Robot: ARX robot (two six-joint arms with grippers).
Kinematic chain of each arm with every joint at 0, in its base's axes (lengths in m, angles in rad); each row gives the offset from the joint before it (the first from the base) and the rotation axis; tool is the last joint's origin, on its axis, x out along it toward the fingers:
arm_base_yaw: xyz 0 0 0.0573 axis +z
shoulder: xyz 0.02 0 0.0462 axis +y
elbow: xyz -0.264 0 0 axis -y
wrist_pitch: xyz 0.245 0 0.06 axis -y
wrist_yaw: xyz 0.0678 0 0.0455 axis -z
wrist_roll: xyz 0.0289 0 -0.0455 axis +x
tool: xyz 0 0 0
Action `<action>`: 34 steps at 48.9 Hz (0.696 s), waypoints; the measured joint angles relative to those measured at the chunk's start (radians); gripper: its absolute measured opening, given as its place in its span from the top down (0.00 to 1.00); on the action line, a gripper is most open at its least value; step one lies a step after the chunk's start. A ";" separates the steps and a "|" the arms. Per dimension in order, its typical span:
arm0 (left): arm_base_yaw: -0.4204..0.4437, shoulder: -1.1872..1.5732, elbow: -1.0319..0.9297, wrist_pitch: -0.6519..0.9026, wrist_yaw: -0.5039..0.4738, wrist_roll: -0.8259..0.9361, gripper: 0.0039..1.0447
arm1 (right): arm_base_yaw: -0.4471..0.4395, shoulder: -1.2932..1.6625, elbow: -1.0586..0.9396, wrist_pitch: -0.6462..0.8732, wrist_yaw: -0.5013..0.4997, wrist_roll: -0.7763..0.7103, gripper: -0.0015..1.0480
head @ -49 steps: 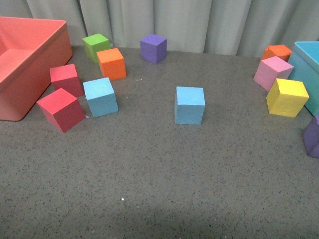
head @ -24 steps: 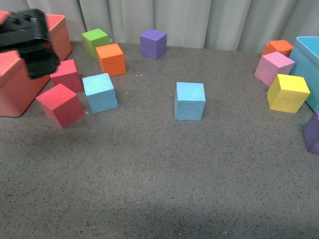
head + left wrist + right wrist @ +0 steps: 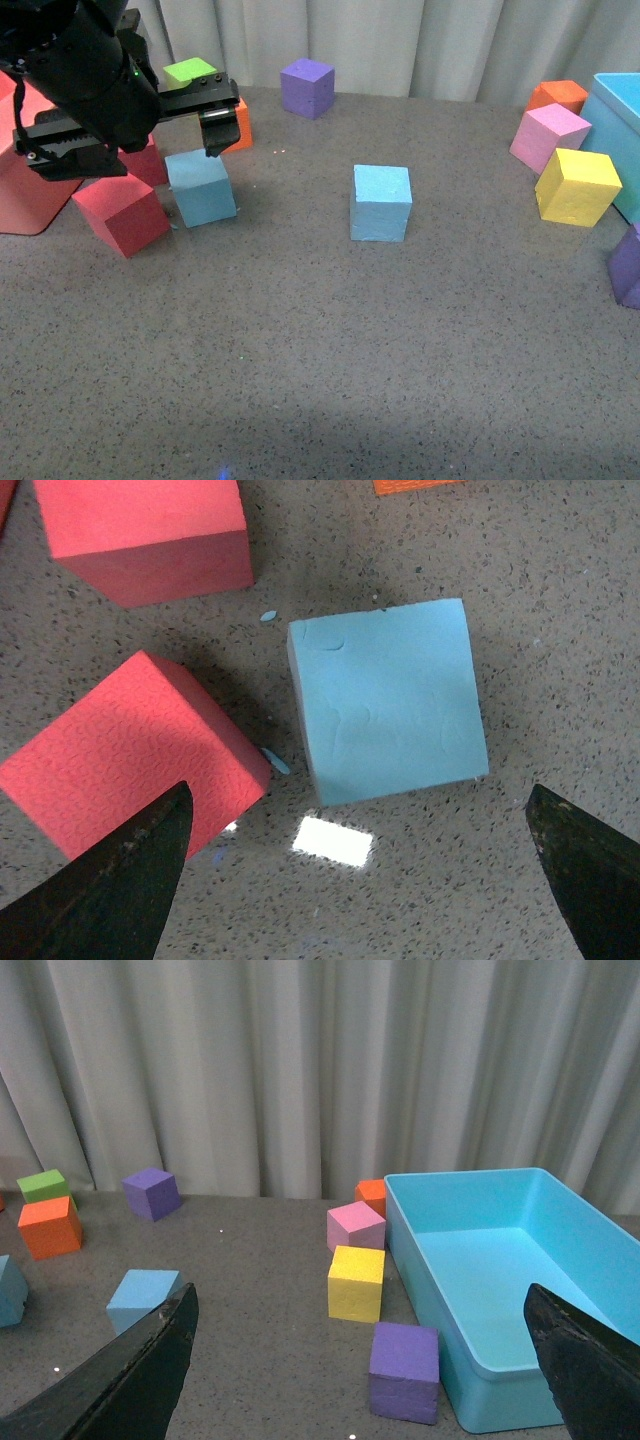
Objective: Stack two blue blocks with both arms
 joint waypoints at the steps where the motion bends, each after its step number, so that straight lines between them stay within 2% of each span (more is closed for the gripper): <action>1: 0.000 0.012 0.016 -0.009 0.002 -0.010 0.06 | 0.000 0.000 0.000 0.000 0.000 0.000 0.09; 15: -0.006 0.095 0.130 -0.060 -0.010 -0.034 0.06 | 0.000 0.000 0.000 0.000 0.000 0.000 0.09; 20: -0.011 0.133 0.174 -0.097 -0.051 -0.025 0.06 | 0.000 0.000 0.000 0.000 0.000 0.000 0.09; 34: -0.022 0.263 0.362 -0.226 -0.047 -0.013 0.06 | 0.000 0.000 0.000 0.000 0.000 0.000 0.09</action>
